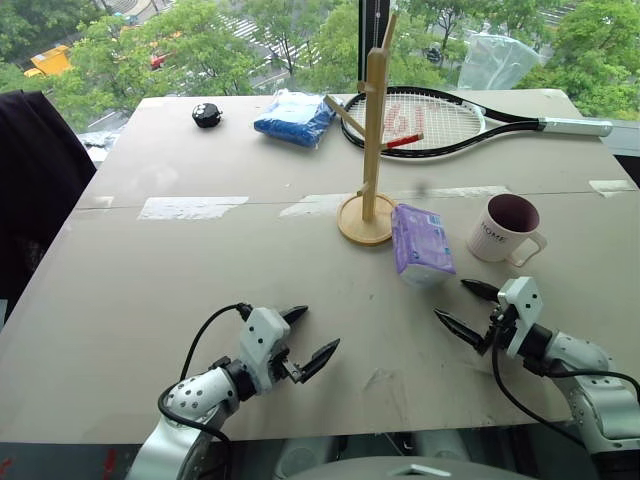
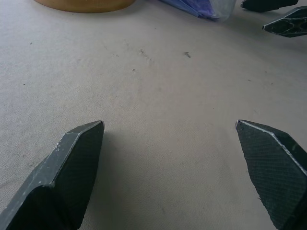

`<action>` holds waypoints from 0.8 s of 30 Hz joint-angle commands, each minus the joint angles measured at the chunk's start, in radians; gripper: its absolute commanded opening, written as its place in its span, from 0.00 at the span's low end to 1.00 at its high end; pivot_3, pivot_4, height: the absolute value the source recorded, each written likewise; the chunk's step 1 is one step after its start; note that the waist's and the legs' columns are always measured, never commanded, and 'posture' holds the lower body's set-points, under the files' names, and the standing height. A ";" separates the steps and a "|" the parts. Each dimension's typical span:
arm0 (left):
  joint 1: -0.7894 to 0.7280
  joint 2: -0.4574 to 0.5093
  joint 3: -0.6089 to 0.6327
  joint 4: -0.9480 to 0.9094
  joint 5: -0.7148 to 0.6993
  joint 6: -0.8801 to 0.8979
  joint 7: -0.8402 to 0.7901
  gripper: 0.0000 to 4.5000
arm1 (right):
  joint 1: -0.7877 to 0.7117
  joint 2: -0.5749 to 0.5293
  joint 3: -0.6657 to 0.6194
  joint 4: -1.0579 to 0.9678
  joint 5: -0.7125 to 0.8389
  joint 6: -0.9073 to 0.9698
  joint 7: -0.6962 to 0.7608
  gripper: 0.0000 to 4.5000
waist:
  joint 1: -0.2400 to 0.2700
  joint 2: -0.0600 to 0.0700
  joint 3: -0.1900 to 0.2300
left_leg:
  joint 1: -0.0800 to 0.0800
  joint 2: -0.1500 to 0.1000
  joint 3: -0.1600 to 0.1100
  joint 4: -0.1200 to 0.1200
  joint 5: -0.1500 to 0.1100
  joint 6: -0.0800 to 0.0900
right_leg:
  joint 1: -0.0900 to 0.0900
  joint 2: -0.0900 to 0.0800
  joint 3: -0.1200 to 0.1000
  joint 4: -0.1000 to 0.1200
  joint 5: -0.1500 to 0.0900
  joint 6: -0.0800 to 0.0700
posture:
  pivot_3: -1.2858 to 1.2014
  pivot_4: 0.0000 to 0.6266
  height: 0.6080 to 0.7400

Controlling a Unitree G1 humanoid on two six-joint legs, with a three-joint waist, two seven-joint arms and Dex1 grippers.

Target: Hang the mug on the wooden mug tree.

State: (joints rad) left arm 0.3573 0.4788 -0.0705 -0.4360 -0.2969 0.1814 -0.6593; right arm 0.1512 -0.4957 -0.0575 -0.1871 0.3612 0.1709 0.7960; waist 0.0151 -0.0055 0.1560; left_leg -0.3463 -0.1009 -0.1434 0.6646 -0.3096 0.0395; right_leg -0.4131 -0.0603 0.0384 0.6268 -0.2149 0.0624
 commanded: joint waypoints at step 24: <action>-0.214 0.101 0.093 -0.145 -0.278 0.059 -0.191 1.00 | -0.272 0.079 0.162 0.165 -0.328 -0.344 -0.136 0.99 | -0.002 0.004 0.003 | -0.001 0.000 0.001 0.000 0.001 -0.002 | -0.002 0.001 -0.003 0.000 0.000 -0.001 | 0.52 0.24 1.00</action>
State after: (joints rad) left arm 0.1511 0.5696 0.0012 -0.5402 -0.5539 0.2378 -0.8482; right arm -0.1067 -0.4202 0.1055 -0.0169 0.0453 -0.1474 0.6817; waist 0.0128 -0.0019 0.1593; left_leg -0.3472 -0.1007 -0.1424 0.6646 -0.3082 0.0370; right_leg -0.4154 -0.0591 0.0353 0.6273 -0.2144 0.0616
